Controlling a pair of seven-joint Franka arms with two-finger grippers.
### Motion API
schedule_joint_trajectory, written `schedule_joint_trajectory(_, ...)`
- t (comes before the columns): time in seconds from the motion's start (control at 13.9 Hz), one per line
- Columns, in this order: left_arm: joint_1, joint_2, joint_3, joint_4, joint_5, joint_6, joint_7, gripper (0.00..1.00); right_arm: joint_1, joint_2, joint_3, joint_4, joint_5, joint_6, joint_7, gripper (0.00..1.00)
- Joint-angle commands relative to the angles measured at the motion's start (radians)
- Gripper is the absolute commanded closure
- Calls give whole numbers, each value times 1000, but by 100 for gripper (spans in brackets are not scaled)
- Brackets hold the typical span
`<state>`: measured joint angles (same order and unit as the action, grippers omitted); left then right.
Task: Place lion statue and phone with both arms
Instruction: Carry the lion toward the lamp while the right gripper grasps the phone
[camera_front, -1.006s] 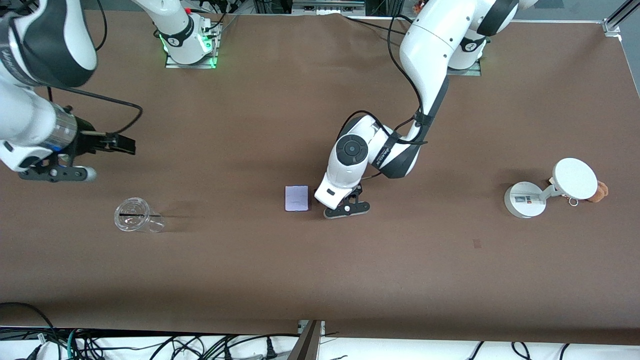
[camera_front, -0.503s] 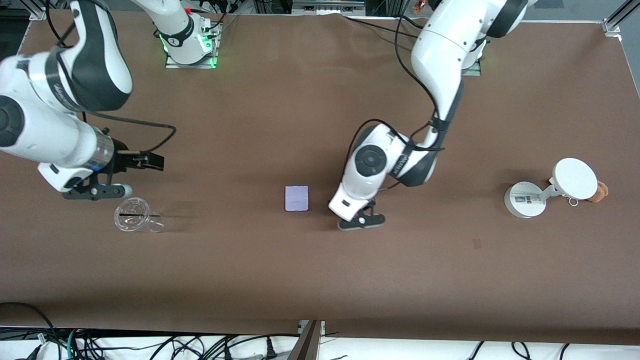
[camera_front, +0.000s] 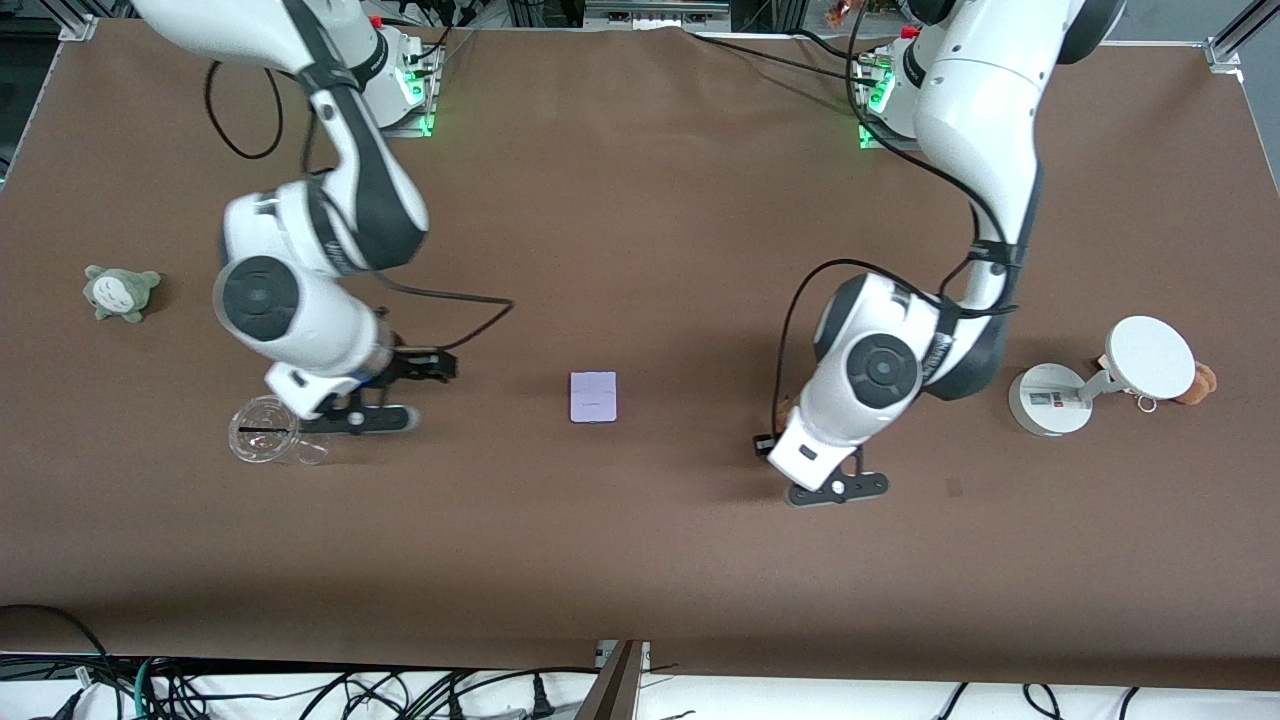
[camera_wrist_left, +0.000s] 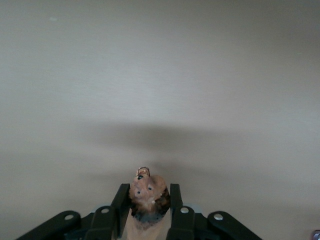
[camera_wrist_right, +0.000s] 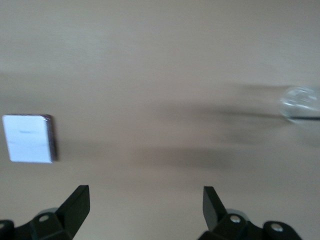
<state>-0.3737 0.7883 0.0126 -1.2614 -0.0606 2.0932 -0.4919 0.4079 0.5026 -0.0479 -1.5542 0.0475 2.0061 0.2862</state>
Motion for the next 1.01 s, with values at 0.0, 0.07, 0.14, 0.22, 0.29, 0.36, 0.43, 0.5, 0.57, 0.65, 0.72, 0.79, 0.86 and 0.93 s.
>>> schedule_joint_trajectory(0.0,53,-75,-8,-93,-2,-30,132,100,86,85,-9,23,9,121,91,0)
schedule_joint_trajectory(0.07,91,-89,-8,-122,-2,-21,198,100,115,115,-9,25,6,179,119,0)
schedule_joint_trajectory(0.14,131,-98,-13,-142,-2,-19,261,100,136,141,-9,25,5,225,143,0)
schedule_joint_trajectory(0.22,166,-104,-16,-154,-7,-19,318,100,156,166,-9,25,3,264,181,0)
schedule_joint_trajectory(0.29,195,-107,-17,-162,-10,-21,355,100,178,187,-10,26,0,298,230,0)
schedule_joint_trajectory(0.36,228,-107,-17,-167,-10,-21,402,100,199,212,-12,40,-3,318,279,0)
schedule_joint_trajectory(0.43,251,-107,-17,-180,-10,-21,450,100,213,235,-13,57,-17,319,298,0)
schedule_joint_trajectory(0.5,275,-107,-17,-196,-10,-19,484,100,222,253,-12,63,-37,323,304,0)
schedule_joint_trajectory(0.57,291,-109,-17,-210,-10,-18,504,100,236,267,-13,66,-47,327,307,0)
schedule_joint_trajectory(0.65,300,-109,-16,-219,-5,-13,513,100,247,277,-13,66,-47,341,307,0)
schedule_joint_trajectory(0.72,309,-113,-16,-242,-2,-3,518,100,255,287,-13,66,-49,355,306,0)
schedule_joint_trajectory(0.79,314,-127,-16,-281,-2,39,530,100,267,300,-15,68,-49,365,306,0)
schedule_joint_trajectory(0.86,318,-148,-14,-340,-2,97,547,100,276,312,-17,74,-51,373,306,0)
schedule_joint_trajectory(0.93,323,-168,-14,-392,-2,149,561,100,276,321,-15,85,-57,373,306,0)
